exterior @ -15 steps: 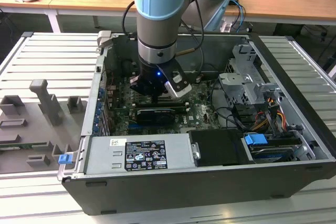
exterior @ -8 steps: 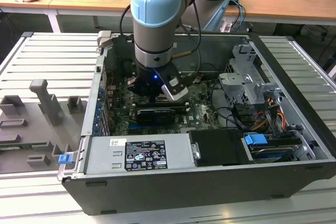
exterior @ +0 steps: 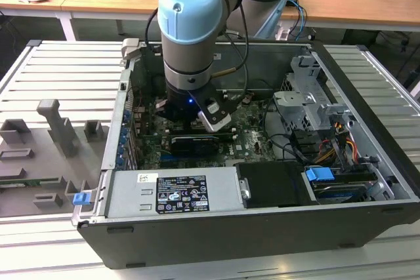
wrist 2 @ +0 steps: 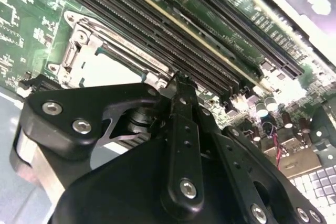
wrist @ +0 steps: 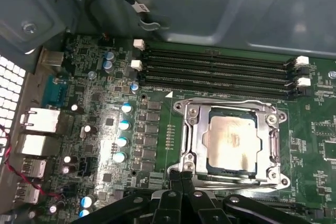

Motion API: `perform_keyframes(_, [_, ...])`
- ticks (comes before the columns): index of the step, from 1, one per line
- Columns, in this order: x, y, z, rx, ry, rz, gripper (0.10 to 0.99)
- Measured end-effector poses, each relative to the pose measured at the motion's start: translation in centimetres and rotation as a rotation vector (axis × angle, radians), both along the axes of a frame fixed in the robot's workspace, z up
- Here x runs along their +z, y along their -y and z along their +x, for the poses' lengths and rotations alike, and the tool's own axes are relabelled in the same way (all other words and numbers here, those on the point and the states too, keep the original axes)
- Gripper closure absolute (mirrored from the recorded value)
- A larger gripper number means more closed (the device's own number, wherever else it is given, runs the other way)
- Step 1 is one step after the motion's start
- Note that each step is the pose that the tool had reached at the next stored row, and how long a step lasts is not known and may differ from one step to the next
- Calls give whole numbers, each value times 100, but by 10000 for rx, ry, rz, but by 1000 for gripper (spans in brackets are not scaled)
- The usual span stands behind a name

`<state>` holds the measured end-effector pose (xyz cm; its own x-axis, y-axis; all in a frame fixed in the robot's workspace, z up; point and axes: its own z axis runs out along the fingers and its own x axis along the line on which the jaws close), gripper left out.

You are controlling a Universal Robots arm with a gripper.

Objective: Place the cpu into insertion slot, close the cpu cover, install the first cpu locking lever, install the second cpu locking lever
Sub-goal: 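Install the second cpu locking lever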

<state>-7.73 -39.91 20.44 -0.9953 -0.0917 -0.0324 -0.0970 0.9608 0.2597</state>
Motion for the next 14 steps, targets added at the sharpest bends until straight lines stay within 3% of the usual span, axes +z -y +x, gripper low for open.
perform_keyframes(4, [-43, 2, -4, -1, -1, 171, 980])
perform_keyframes(9, [-76, 1, -8, -1, 1, 558, 980])
perform_keyframes(11, [-106, 3, -12, 1, -1, 630, 980])
perform_keyframes(14, [-100, 4, -17, 0, 1, 641, 980])
